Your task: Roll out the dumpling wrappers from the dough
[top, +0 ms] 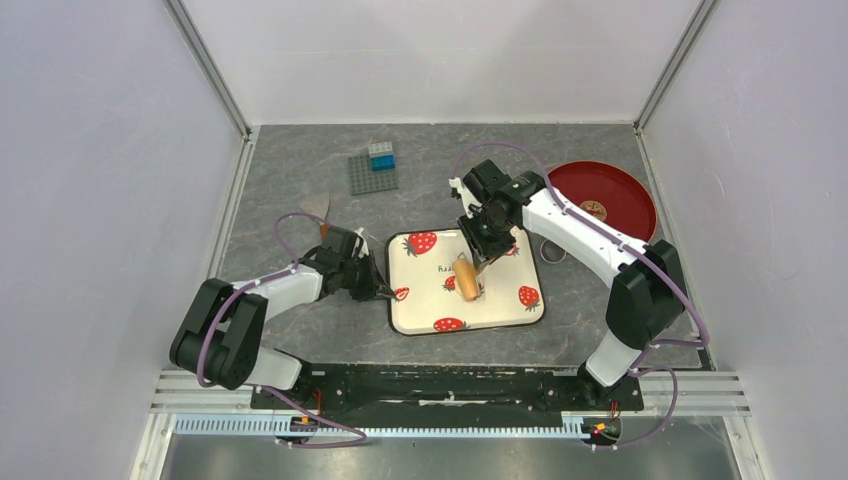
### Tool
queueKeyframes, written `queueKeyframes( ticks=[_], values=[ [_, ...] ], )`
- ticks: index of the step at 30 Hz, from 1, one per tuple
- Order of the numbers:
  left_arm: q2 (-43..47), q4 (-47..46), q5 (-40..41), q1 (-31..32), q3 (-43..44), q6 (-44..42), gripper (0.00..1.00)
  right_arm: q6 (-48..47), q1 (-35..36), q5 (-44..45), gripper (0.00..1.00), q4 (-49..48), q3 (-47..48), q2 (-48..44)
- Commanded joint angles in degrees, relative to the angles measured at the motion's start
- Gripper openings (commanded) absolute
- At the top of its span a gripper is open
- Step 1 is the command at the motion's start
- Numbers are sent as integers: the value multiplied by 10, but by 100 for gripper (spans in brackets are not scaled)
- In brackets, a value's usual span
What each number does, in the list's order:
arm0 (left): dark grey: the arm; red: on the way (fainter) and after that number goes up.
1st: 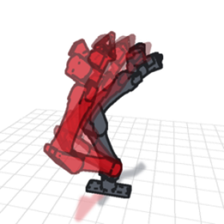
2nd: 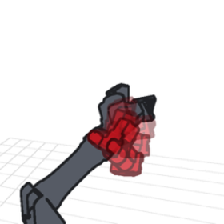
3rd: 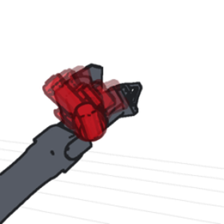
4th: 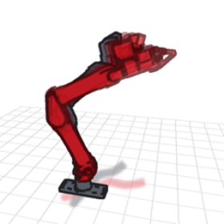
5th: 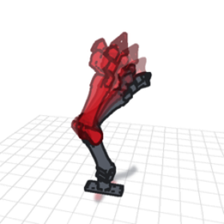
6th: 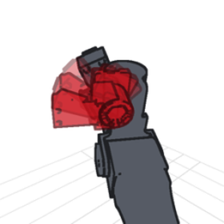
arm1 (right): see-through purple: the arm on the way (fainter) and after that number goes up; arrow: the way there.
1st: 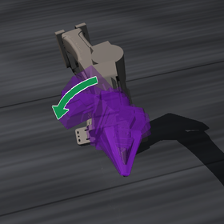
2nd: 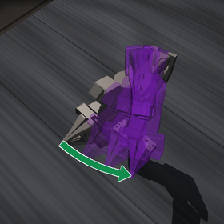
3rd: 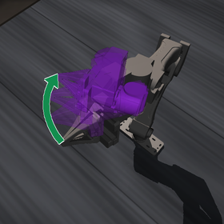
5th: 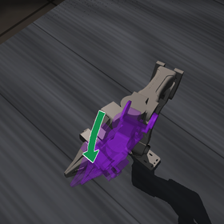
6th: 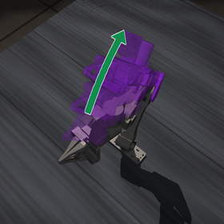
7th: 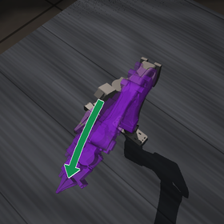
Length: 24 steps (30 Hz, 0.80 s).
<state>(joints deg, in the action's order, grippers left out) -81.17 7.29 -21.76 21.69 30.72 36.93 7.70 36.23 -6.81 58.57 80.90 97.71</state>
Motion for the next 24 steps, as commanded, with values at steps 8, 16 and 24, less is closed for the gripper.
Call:
queueKeyframes(
  ticks=[8,16,24],
  values=[
    [-29,48,86,20,-24,-27,2,-12,30,38,0,-79,-60,81],
    [-29,50,91,24,-22,-26,2,-7,45,30,0,-93,-76,89],
    [-30,52,96,27,-21,-25,2,-7,49,22,0,-103,-86,88]
  ],
)
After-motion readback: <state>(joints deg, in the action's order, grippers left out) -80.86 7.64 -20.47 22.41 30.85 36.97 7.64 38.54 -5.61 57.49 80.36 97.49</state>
